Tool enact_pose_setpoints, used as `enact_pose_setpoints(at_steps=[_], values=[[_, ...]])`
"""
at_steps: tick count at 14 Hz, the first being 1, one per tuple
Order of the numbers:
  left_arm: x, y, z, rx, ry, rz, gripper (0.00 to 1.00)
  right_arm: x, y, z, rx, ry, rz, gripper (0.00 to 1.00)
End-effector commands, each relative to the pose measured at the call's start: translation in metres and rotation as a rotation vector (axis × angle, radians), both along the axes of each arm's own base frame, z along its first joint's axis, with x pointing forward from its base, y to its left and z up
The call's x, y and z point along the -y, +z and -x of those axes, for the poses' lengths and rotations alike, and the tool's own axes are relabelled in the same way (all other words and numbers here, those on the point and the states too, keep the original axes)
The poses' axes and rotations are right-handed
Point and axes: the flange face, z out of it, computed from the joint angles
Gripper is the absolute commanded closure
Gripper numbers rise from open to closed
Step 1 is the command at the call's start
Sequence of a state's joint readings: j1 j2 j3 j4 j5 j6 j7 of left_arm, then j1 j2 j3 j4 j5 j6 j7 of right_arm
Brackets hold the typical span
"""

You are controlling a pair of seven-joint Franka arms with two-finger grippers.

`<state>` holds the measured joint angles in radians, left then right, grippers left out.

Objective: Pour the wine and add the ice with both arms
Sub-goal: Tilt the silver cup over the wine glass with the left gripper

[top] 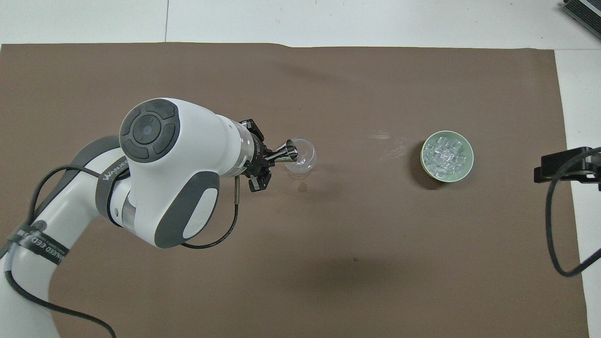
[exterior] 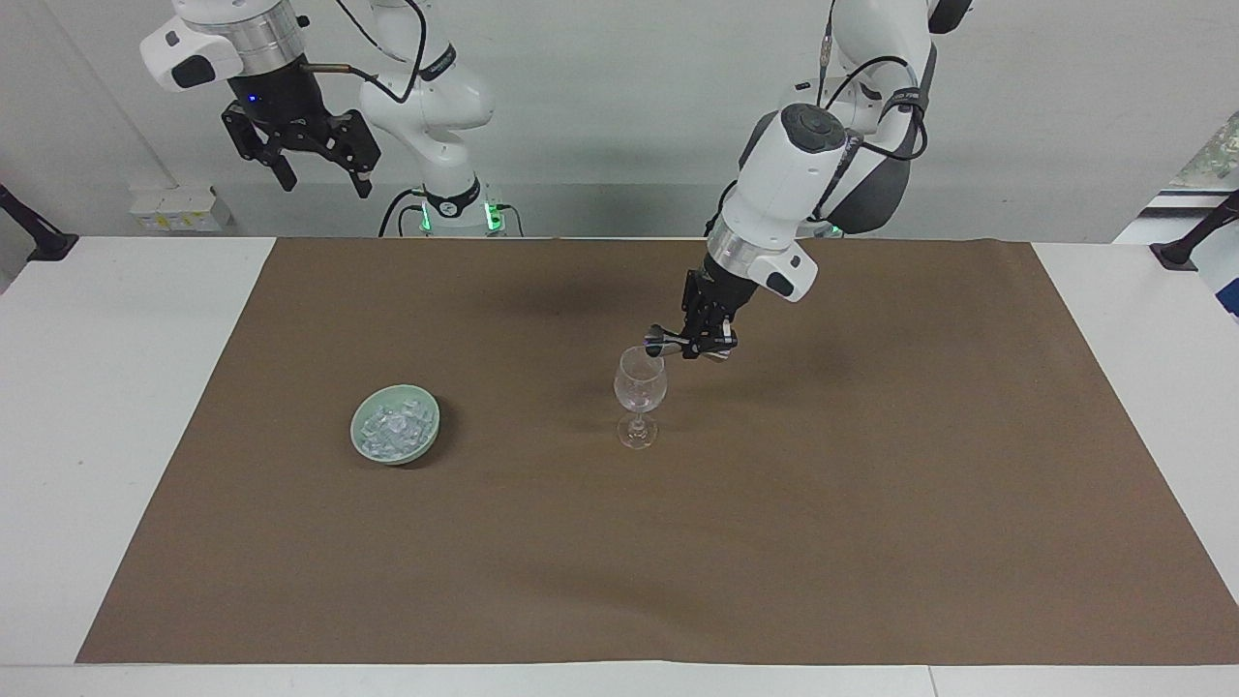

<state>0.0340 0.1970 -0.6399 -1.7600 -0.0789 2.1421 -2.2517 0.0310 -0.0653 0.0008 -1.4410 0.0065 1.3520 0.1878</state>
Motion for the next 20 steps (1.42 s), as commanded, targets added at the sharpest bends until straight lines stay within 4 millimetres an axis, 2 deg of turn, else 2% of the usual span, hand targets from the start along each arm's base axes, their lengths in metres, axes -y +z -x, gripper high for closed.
enact_pose_setpoints(at_steps=[1, 5, 9, 20], values=[[0.003, 0.007, -0.002, -0.005, 0.020, -0.035, 1.00, 0.003, 0.002, 0.001, 0.016, 0.016, -0.002, 0.00], [0.012, 0.007, 0.005, 0.001, 0.033, -0.065, 1.00, 0.003, 0.002, 0.001, 0.016, 0.016, -0.002, 0.00], [0.027, 0.003, -0.002, -0.015, 0.044, -0.112, 1.00, 0.003, 0.002, 0.001, 0.016, 0.016, 0.000, 0.00], [0.027, 0.005, 0.000, -0.036, 0.039, -0.137, 1.00, 0.003, 0.002, 0.001, 0.016, 0.016, -0.002, 0.00]])
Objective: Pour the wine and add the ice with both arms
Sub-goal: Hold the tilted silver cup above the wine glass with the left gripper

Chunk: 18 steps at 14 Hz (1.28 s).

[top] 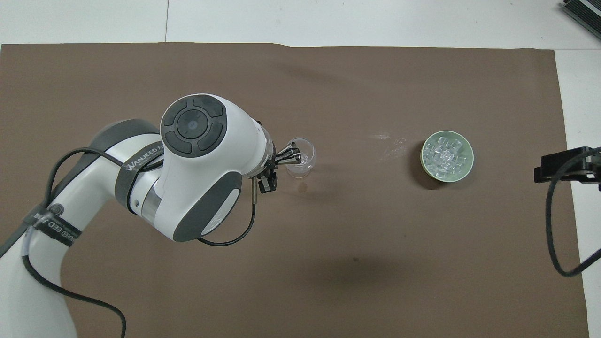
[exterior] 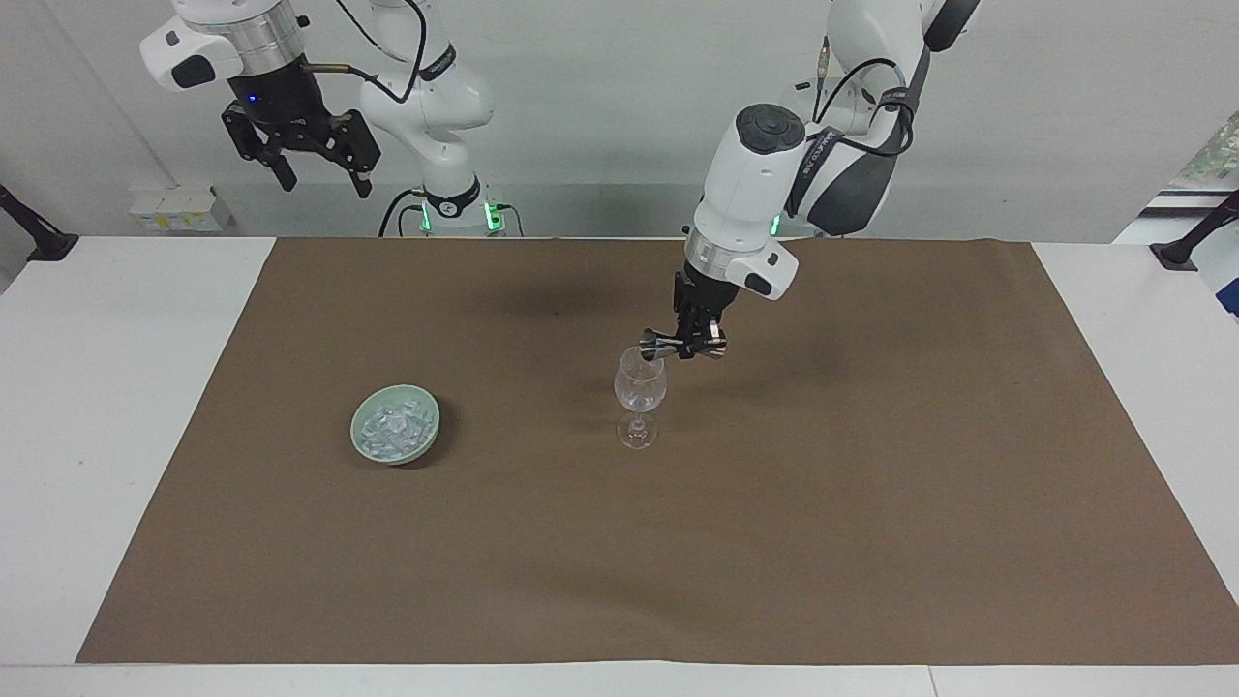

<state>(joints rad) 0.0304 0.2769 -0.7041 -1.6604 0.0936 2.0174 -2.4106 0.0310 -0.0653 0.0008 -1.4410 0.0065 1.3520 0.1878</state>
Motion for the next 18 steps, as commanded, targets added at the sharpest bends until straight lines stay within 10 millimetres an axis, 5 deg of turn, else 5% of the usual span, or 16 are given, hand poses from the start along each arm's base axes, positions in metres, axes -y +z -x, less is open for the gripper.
enact_pose_setpoints(at_steps=[1, 18], values=[[0.005, 0.005, 0.000, -0.006, 0.004, -0.031, 1.00, 0.003, 0.001, 0.000, 0.015, 0.016, -0.002, 0.00], [0.020, 0.014, 0.002, -0.011, -0.015, -0.108, 1.00, 0.003, 0.002, 0.001, 0.016, 0.016, 0.000, 0.00]])
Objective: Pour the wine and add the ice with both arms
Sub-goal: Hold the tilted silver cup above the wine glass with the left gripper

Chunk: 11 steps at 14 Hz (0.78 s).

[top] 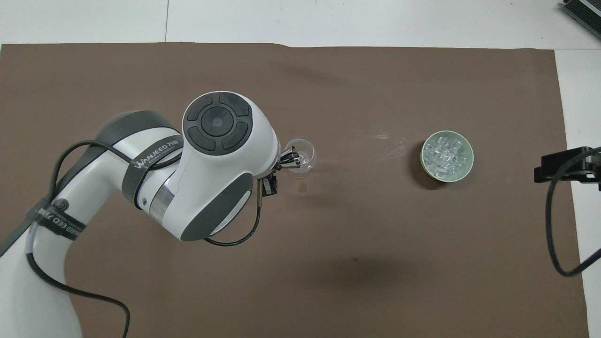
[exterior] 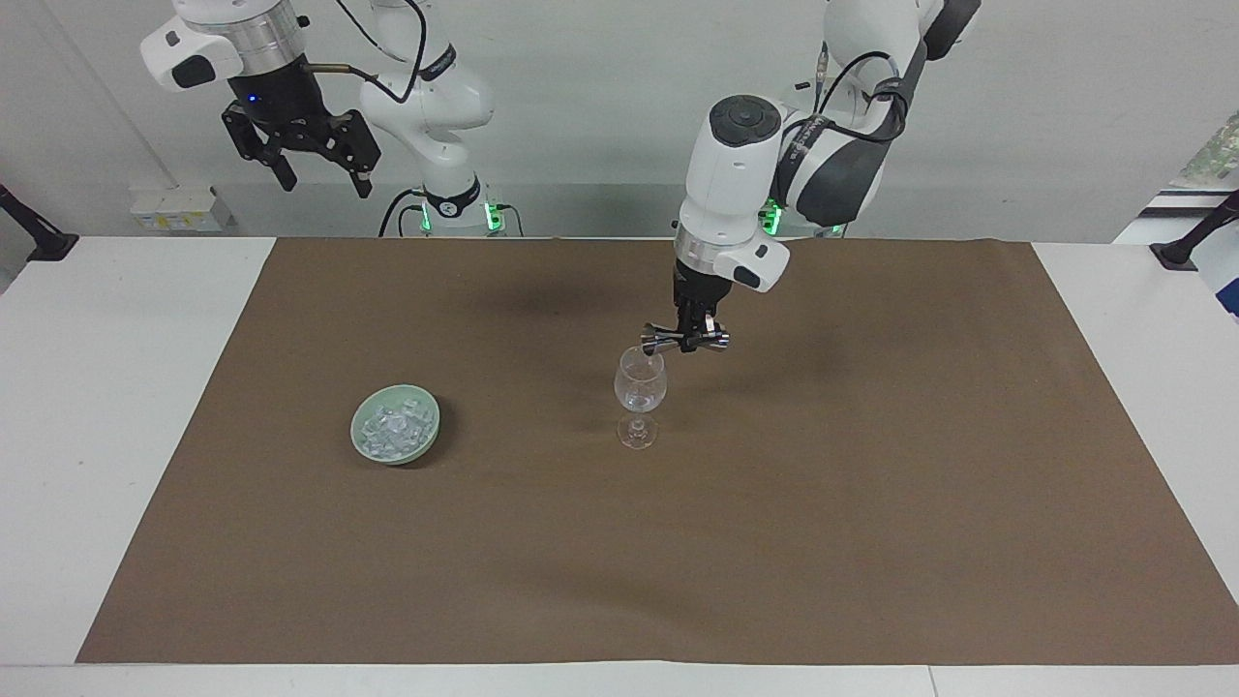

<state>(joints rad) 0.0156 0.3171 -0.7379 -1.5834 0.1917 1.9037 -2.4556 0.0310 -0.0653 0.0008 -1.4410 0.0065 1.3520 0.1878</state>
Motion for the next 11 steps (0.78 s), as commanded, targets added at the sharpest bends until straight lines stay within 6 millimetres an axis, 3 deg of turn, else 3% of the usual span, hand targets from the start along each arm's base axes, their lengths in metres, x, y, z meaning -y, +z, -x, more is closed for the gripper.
enact_pose_setpoints(at_steps=[1, 11], values=[[0.0084, 0.0031, -0.0025, -0.006, 0.010, -0.028, 1.00, 0.0027, 0.0018, 0.0008, 0.016, 0.016, -0.002, 0.00], [0.0170, 0.0043, 0.0026, -0.002, -0.006, -0.071, 1.00, 0.0027, 0.0018, 0.0008, 0.016, 0.016, -0.002, 0.00]])
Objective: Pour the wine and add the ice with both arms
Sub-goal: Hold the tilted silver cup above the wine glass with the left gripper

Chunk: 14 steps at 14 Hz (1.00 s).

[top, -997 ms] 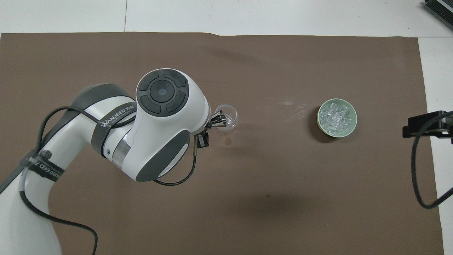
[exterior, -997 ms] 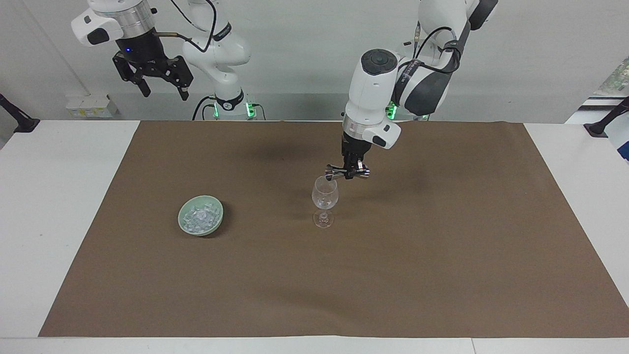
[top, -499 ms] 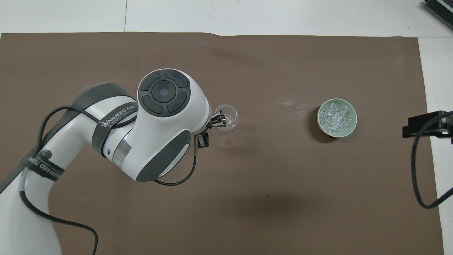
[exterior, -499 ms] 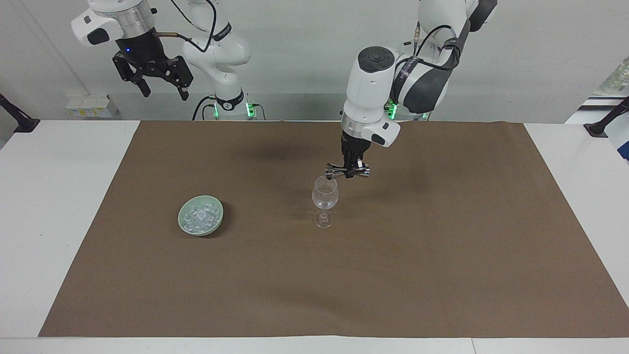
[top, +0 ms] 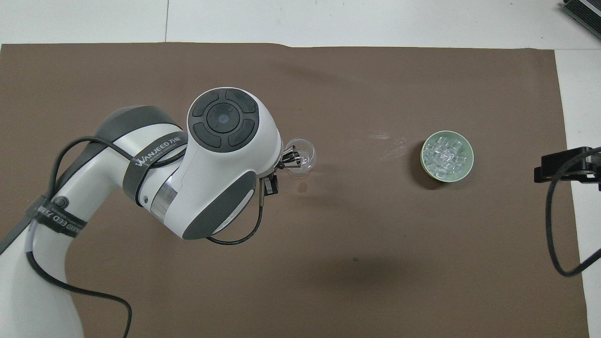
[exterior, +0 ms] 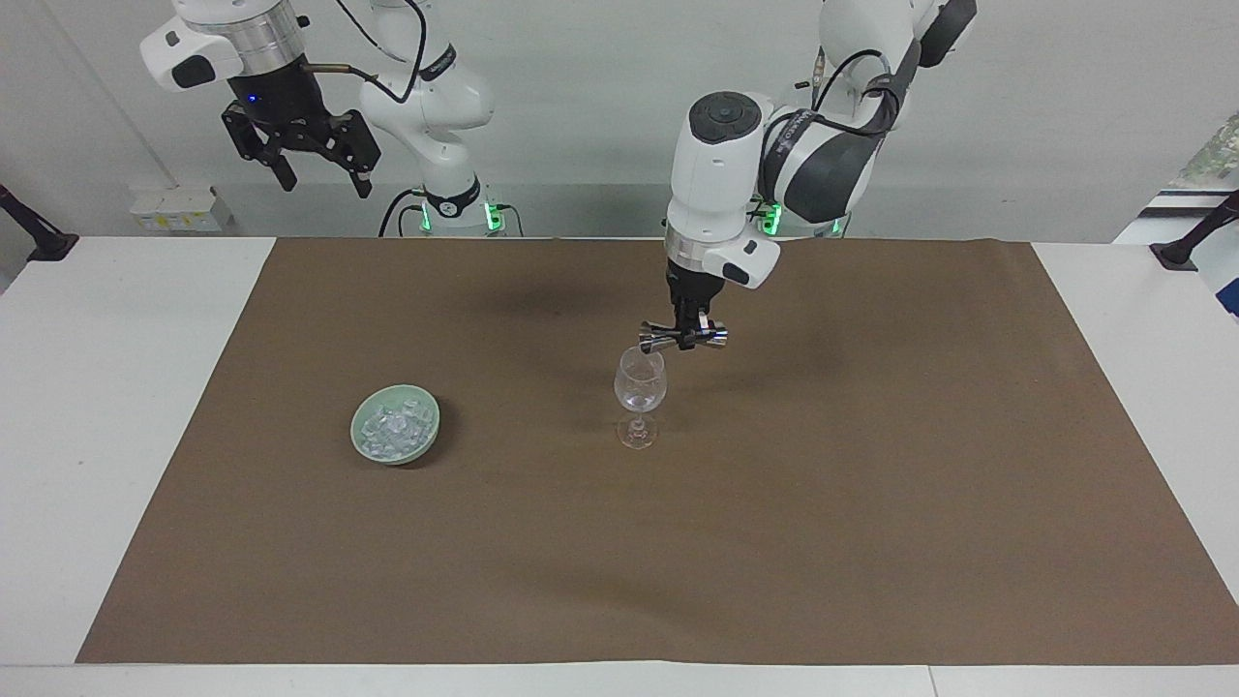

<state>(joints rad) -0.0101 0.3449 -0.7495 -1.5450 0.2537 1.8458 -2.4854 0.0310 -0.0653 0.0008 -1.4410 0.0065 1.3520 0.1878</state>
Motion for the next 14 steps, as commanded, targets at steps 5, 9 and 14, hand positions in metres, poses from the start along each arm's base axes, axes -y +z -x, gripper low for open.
enact_pose_setpoints(at_steps=[5, 9, 14], values=[[0.0083, 0.0094, -0.0040, -0.005, -0.002, -0.041, 1.00, 0.0027, 0.0018, 0.0008, 0.016, 0.016, -0.002, 0.00], [0.0091, 0.0094, -0.0022, -0.005, -0.004, -0.053, 1.00, 0.0029, 0.0018, 0.0008, 0.016, 0.016, 0.000, 0.00], [0.0100, 0.0097, -0.0041, 0.009, -0.012, -0.086, 1.00, 0.0029, 0.0018, 0.0008, 0.016, 0.016, 0.000, 0.00]])
